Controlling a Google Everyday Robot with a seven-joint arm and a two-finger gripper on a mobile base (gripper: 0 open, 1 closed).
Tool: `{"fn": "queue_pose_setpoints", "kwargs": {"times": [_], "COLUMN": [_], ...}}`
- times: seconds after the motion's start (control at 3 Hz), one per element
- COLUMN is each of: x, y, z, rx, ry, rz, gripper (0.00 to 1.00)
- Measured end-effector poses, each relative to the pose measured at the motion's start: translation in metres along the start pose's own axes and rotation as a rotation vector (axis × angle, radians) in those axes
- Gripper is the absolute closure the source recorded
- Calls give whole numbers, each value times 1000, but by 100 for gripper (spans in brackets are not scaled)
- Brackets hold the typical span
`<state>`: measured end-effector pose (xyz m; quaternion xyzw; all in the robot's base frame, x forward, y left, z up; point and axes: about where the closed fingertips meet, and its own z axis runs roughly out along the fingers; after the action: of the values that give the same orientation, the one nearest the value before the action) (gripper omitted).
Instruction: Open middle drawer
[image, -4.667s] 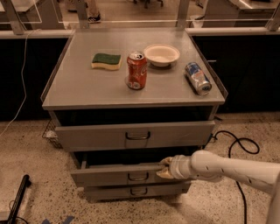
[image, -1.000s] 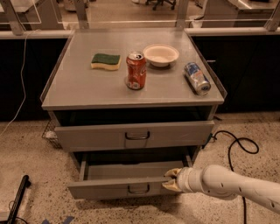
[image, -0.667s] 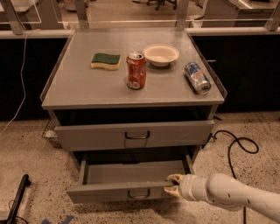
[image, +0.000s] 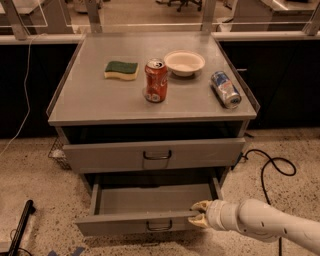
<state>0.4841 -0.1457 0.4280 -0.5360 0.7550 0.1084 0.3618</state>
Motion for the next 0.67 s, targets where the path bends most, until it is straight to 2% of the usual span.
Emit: {"fn": "queue_pose_setpoints", "kwargs": {"times": [0.67], "x": [0], "y": [0], "z": [0], "rx": [0], "ry": [0], "rz": [0], "gripper": [12]}}
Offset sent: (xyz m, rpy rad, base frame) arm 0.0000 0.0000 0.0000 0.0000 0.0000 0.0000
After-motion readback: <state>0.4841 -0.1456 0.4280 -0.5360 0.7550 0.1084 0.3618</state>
